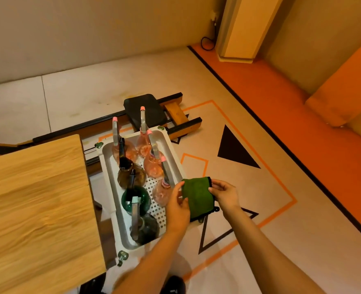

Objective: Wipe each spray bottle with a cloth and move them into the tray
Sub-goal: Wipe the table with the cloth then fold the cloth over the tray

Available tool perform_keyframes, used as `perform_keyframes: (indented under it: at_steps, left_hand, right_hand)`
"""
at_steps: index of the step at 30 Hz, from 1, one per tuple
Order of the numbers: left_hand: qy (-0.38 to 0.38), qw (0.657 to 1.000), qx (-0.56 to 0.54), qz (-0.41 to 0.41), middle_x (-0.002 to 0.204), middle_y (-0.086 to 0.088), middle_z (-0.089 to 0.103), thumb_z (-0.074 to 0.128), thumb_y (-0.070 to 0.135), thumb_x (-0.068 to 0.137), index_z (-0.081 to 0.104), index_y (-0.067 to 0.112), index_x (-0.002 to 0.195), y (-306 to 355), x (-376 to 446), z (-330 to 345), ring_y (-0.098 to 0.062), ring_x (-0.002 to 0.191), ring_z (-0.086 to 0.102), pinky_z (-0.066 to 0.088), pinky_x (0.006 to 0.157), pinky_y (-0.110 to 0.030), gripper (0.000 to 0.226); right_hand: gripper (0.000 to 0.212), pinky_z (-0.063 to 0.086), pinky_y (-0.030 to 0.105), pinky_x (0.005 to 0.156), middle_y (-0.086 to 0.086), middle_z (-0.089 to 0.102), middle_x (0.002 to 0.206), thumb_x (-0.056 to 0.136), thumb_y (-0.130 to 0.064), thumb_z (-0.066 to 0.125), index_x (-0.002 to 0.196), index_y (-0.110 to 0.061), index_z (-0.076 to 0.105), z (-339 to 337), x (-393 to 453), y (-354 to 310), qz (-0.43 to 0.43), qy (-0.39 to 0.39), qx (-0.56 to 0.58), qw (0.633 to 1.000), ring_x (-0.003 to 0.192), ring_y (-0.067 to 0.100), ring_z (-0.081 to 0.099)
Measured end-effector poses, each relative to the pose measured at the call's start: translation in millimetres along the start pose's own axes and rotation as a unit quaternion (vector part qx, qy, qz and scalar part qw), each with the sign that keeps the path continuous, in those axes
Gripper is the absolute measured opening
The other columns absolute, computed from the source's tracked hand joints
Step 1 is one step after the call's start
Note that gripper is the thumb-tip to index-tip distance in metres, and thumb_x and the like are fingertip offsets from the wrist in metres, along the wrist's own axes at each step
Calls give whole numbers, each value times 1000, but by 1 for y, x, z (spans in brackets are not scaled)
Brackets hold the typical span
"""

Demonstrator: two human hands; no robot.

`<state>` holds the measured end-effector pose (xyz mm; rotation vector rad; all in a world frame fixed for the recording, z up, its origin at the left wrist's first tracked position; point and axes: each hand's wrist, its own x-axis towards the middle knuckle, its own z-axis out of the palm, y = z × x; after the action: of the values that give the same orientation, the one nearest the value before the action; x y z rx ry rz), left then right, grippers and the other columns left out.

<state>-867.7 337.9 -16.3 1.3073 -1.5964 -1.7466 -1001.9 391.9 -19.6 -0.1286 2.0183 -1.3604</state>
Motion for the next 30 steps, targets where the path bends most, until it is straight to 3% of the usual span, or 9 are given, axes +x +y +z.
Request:
perform_keyframes:
  at_steps: [2, 4, 6, 8, 13, 18, 23, 26, 30]
  left_hand:
    - [3, 999, 23, 26, 125, 1, 54, 45, -2, 97, 49, 25, 131, -12, -5, -6, -15, 114, 53, 50, 90, -19, 43]
    - [-3, 999, 43, 33, 126, 2, 54, 46, 0, 97, 50, 23, 133, -19, -8, -8, -14, 114, 53, 49, 94, -23, 43]
    - [12, 1000, 11, 5, 120, -1, 57, 47, -3, 96, 51, 25, 127, -22, -5, -8, -15, 109, 56, 51, 83, -14, 42]
    - [31, 997, -55, -46, 116, -6, 59, 48, -10, 94, 53, 21, 120, -22, 2, -6, -19, 106, 57, 52, 76, -13, 41]
    - [37, 989, -103, -104, 116, -11, 56, 49, -15, 91, 54, 12, 120, -31, 18, 5, -25, 112, 54, 48, 81, -24, 40]
    - [53, 975, -148, -157, 122, -16, 57, 46, -17, 90, 50, 3, 130, -44, 27, 9, -31, 116, 53, 46, 94, -39, 45]
    - [60, 977, -116, -168, 117, -20, 59, 50, -14, 91, 50, 4, 130, -49, 29, 11, -31, 110, 56, 45, 88, -33, 43]
    - [54, 975, -112, -186, 118, -21, 59, 51, -13, 91, 49, 4, 132, -53, 32, 10, -36, 115, 55, 47, 89, -36, 45]
    - [38, 978, -75, -189, 112, -17, 59, 52, -12, 91, 48, 2, 133, -53, 35, 9, -27, 106, 56, 46, 87, -33, 44]
  right_hand:
    - [28, 54, 17, 64, 11, 66, 95, 83, 13, 57, 107, -1, 63, 1, -2, 5, -3, -23, 12, 1000, 80, 19, 63]
    - [28, 54, 14, 62, 8, 66, 92, 83, 13, 56, 102, -6, 63, 1, -3, 10, -1, -39, 17, 999, 80, 18, 63]
    - [26, 54, 17, 66, 8, 66, 91, 83, 13, 58, 99, -7, 64, 2, -2, 15, 5, -33, 17, 999, 85, 21, 63]
    - [25, 53, 18, 68, 8, 66, 91, 83, 12, 59, 99, -7, 65, 1, 0, 17, 11, -23, 13, 1000, 86, 21, 62]
    - [24, 52, 19, 69, 10, 65, 94, 83, 11, 58, 100, -5, 64, -1, 13, 19, 19, -16, 8, 1000, 87, 22, 61]
    - [23, 51, 30, 80, 11, 65, 97, 83, 10, 59, 97, -8, 65, 2, 23, 29, 17, -16, -10, 1000, 90, 23, 61]
    - [25, 51, 38, 88, 12, 65, 100, 85, 8, 59, 107, -2, 64, 2, 30, 42, 26, -8, -20, 999, 94, 27, 61]
    - [28, 49, 39, 92, 12, 64, 108, 88, 2, 58, 115, -1, 61, 3, 28, 47, 31, -23, -31, 999, 102, 27, 59]
    - [34, 46, 37, 97, 10, 59, 118, 93, 1, 50, 127, -2, 53, 5, 23, 47, 23, -52, -59, 997, 110, 25, 55]
